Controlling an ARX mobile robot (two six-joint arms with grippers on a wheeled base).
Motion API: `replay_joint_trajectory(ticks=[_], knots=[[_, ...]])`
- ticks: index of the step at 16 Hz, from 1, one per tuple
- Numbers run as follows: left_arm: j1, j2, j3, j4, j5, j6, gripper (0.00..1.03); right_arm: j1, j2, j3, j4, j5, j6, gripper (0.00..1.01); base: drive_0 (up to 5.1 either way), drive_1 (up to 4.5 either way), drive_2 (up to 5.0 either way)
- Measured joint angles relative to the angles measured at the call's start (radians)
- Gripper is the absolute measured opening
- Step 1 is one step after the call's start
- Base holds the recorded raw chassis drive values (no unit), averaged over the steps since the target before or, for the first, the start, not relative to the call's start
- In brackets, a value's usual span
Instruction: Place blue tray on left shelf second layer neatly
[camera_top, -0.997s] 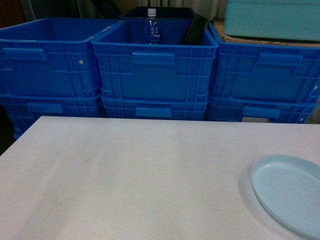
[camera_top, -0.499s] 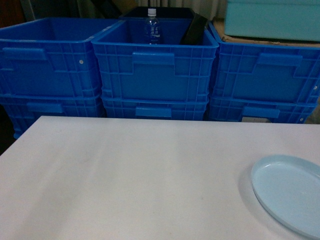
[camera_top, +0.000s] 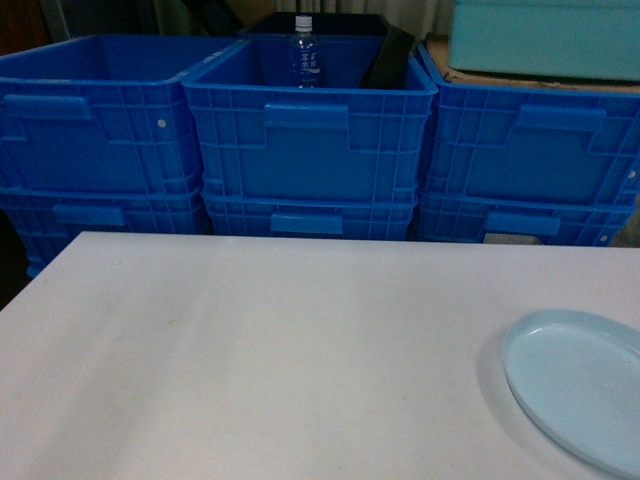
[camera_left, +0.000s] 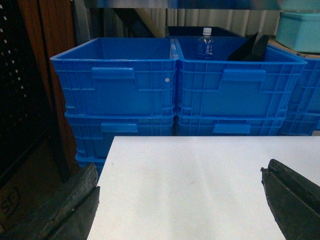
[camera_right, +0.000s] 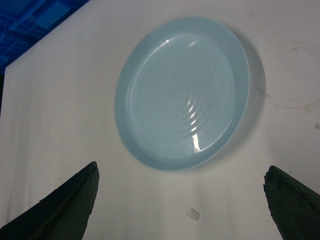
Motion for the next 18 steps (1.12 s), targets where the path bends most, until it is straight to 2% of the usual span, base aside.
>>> replay_joint_trajectory(ticks=[1, 2, 4, 6, 8, 10, 14, 17, 18], knots=[[0.0, 0.0, 0.0, 0.0, 0.0, 0.0, 0.98, 0.001, 0.021, -0.003, -0.003, -0.005, -0.044, 0.98, 0.0, 0.0, 0.0], [0.0, 0.0, 0.0, 0.001, 0.0, 0.0, 0.98, 0.018, 0.04, -0.016, 0.021, -0.016, -0.067, 0.98, 0.0, 0.0, 0.0], [0.0, 0.0, 0.0, 0.0, 0.0, 0.0, 0.98, 0.037, 0.085, -0.057, 0.056, -0.023, -0.07, 0.98, 0.0, 0.0, 0.0], [0.0, 0.0, 0.0, 0.001, 0.0, 0.0, 0.98, 0.04, 0.136, -0.072, 0.101, 0.002, -0.066, 0.98, 0.0, 0.0, 0.0], [0.0, 0.0, 0.0, 0.0, 0.0, 0.0, 0.98, 0.047, 0.174, -0.084, 0.144, 0.019, -0.04, 0.98, 0.0, 0.0, 0.0], [0.0, 0.0, 0.0, 0.0, 0.0, 0.0, 0.98, 0.08, 0.212, -0.085, 0.196, 0.043, 0.031, 0.98, 0.0, 0.0, 0.0], [0.0, 0.0, 0.0, 0.0, 0.0, 0.0, 0.98, 0.179, 0.292, -0.084, 0.311, 0.111, 0.235, 0.98, 0.0, 0.0, 0.0], [0.0, 0.0, 0.0, 0.0, 0.0, 0.0, 0.98, 0.196, 0.352, -0.049, 0.385, 0.127, 0.371, 0.98, 0.0, 0.0, 0.0], [0.0, 0.0, 0.0, 0.0, 0.0, 0.0, 0.98, 0.196, 0.372, -0.029, 0.392, 0.127, 0.4, 0.98, 0.0, 0.0, 0.0]])
